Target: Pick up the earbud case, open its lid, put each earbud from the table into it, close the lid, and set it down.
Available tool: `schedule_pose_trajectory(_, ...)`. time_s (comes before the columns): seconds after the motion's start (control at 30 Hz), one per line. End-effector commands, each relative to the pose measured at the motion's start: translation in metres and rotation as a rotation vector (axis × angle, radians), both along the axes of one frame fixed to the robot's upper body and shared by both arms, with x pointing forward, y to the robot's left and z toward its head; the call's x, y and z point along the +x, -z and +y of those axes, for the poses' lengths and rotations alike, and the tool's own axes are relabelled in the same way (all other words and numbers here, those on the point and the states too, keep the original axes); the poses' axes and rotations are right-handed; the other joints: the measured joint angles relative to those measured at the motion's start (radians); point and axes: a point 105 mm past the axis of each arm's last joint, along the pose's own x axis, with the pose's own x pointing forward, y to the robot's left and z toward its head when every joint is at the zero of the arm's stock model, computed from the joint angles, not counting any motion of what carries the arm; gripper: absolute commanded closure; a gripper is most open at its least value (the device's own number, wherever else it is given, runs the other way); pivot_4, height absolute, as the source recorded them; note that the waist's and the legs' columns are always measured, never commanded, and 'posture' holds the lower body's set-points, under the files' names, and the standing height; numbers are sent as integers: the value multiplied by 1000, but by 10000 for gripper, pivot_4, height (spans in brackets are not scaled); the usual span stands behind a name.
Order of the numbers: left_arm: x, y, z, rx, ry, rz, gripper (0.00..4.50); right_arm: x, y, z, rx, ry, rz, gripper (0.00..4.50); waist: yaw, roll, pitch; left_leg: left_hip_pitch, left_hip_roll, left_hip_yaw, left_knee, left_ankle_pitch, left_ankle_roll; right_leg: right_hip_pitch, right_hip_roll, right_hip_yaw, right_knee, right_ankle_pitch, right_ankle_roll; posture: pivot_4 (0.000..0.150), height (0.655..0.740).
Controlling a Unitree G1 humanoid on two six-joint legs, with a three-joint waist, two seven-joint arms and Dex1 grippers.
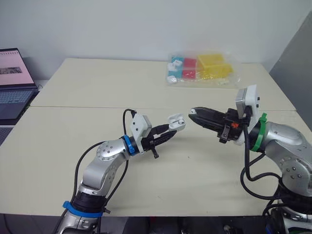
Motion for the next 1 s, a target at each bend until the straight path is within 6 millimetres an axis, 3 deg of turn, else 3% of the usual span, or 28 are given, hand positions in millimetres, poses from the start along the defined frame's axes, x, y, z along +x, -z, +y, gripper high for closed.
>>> schedule_pose_trajectory(0.03, -2, -11, -6, -5, 19, -45, 37276, 5, 1, 14, 50, 28, -24, 40815, -1, 0, 0, 0, 0, 0, 0, 0, 0, 0, 0, 0, 1, 0, 0, 1500, 7400)
schedule_pose_trajectory(0.3, -2, -16, -8, -21, 23, -44, 37276, 13, 16, 27, 53, 46, -45, 40815, -2, 0, 0, 1, 0, 0, 0, 0, 0, 0, 1, 0, 1, 0, 0, 1500, 7400)
schedule_pose_trajectory(1.0, -5, -23, -8, -30, 15, -45, 37276, 20, 39, 27, 40, 97, -34, 40815, -2, 0, 0, 0, 0, 0, 0, 0, 0, 0, 1, 0, 0, 0, 0, 1500, 7400)
